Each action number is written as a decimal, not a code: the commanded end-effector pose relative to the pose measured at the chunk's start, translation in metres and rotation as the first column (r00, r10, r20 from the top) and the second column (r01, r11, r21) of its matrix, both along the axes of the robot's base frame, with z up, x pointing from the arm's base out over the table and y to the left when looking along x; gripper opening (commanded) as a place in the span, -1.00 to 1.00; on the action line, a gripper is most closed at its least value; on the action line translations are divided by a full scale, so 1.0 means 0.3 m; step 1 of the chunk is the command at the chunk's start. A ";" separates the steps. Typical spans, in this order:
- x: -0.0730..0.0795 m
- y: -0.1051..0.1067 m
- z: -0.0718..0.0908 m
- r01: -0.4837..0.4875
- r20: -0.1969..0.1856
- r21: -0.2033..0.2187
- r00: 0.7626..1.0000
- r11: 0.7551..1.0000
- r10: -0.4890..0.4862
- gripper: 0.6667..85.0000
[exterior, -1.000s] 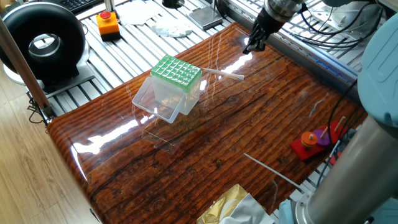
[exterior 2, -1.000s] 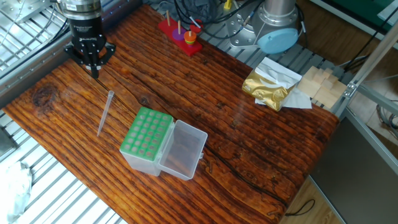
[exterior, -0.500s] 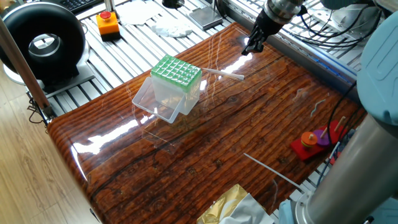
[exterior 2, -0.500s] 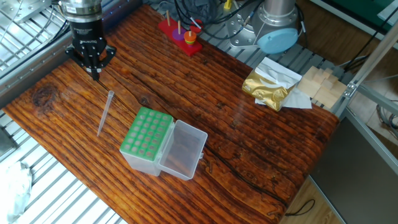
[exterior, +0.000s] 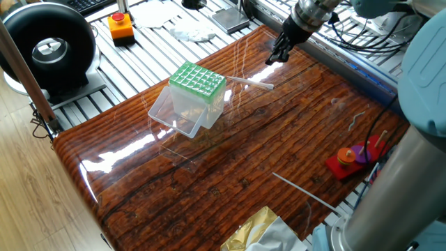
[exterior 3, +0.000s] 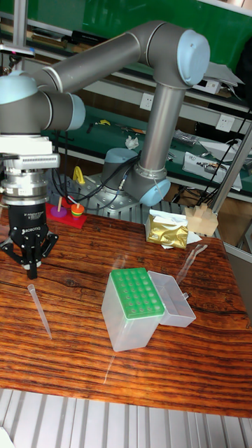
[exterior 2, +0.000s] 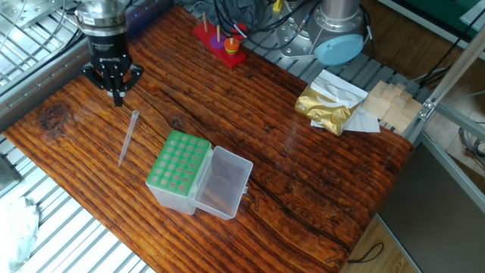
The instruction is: Insert a large pipette tip into the holder for large pipette tips
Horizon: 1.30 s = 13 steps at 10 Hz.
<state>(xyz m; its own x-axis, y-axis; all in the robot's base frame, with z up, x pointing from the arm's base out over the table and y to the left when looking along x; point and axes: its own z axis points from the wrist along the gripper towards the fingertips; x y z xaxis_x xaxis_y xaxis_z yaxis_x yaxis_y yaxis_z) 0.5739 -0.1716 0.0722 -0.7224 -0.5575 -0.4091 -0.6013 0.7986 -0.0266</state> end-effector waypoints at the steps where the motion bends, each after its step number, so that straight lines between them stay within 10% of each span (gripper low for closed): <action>1: 0.014 -0.001 -0.012 0.021 0.004 0.005 1.000 1.000 -0.021 -0.99; 5: -0.001 0.023 -0.012 0.054 -0.026 0.046 0.998 0.997 -0.053 -0.99; 9: -0.062 -0.085 -0.053 0.047 -0.093 -0.093 0.994 0.995 -0.056 -0.99; 13: -0.064 -0.033 -0.045 0.129 -0.116 -0.009 0.985 0.992 -0.129 -0.99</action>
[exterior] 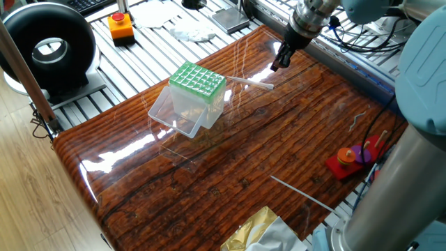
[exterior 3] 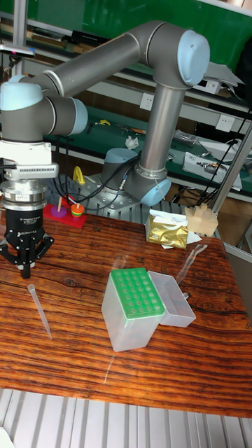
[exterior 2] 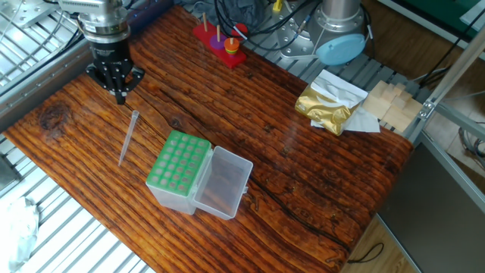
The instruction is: Insert a large pipette tip into the holder for large pipette tips
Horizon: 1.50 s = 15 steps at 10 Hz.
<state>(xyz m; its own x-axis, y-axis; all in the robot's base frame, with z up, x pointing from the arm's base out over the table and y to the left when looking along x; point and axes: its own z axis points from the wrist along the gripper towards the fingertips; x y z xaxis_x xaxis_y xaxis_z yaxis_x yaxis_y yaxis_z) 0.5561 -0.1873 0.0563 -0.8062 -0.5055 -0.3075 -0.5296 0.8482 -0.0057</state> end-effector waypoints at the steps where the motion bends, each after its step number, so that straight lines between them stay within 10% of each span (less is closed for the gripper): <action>1: 0.000 0.021 0.010 0.046 -0.008 0.044 0.999 0.998 -0.045 -0.99; 9: 0.016 0.096 0.033 0.066 0.000 0.143 0.998 0.988 -0.066 -0.99; 15: 0.019 0.072 -0.029 0.111 -0.026 0.084 0.994 0.990 -0.109 -0.99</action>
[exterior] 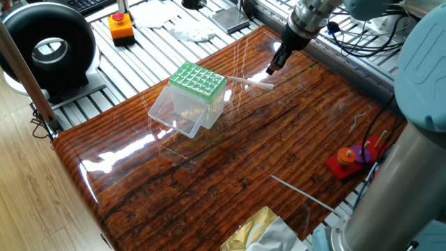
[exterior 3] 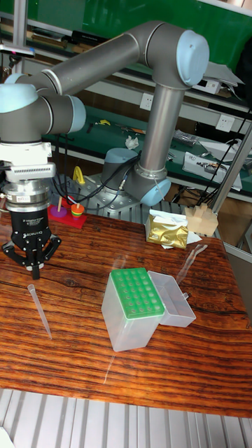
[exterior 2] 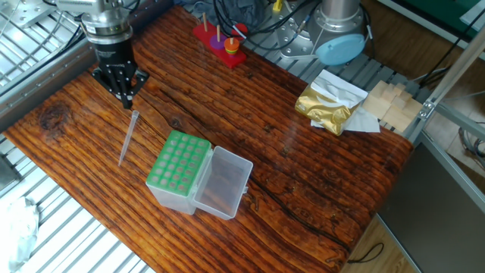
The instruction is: Insert a large pipette tip into the holder for large pipette tips
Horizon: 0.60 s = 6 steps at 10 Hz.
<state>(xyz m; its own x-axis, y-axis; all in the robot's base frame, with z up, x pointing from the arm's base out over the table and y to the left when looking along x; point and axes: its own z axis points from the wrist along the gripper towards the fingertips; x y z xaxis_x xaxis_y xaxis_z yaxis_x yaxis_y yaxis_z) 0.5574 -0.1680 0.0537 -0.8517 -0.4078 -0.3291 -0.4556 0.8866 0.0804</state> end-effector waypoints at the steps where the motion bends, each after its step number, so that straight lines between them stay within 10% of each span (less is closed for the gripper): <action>1: 0.038 0.018 -0.034 0.039 0.010 0.011 0.999 0.999 -0.039 -0.99; 6: 0.049 0.010 -0.061 0.038 0.016 0.030 0.999 0.999 -0.038 -0.99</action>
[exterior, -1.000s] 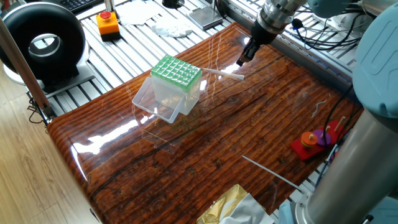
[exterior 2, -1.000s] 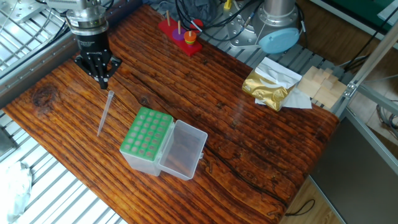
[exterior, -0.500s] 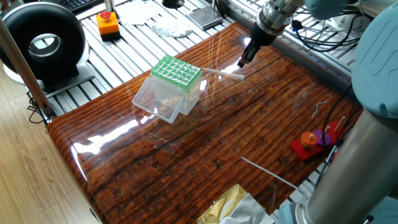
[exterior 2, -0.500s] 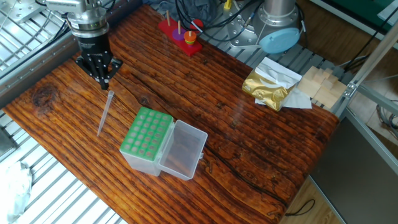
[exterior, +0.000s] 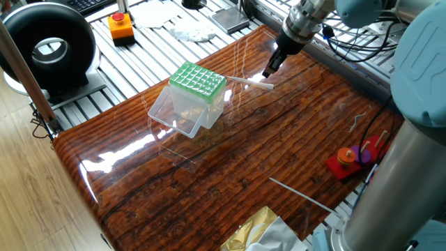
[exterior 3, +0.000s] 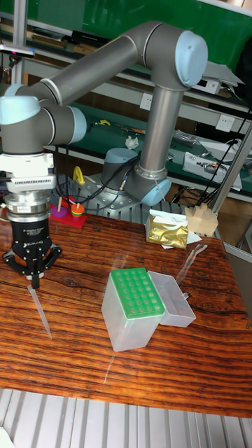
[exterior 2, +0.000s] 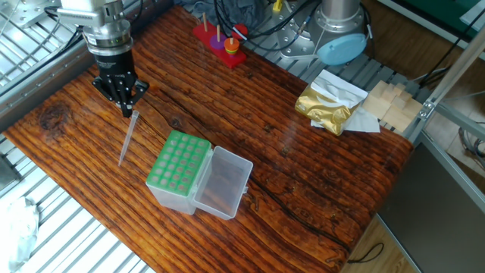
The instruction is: Insert a large pipette tip into the holder for large pipette tips
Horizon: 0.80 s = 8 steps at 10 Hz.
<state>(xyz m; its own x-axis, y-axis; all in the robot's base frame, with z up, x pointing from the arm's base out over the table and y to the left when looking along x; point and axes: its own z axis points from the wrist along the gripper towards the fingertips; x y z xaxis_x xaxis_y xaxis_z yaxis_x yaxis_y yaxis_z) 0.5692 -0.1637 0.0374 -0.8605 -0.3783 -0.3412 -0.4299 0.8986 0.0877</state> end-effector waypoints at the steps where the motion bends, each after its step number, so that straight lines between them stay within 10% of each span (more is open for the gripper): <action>1: -0.003 -0.018 -0.008 0.010 -0.001 0.013 1.000 1.000 -0.010 -0.99; 4: -0.020 -0.001 0.012 0.043 -0.008 0.053 0.999 0.998 -0.042 -0.99; 5: 0.061 0.005 0.049 0.049 0.103 0.062 0.993 0.997 -0.055 -0.99; 8: 0.094 0.041 0.079 0.058 0.147 0.105 0.986 0.993 -0.073 -0.99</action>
<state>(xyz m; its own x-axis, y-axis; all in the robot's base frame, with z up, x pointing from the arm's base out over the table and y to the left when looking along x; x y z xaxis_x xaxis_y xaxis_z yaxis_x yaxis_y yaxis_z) 0.5833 -0.1573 0.0491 -0.8431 -0.3163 -0.4349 -0.3984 0.9106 0.1099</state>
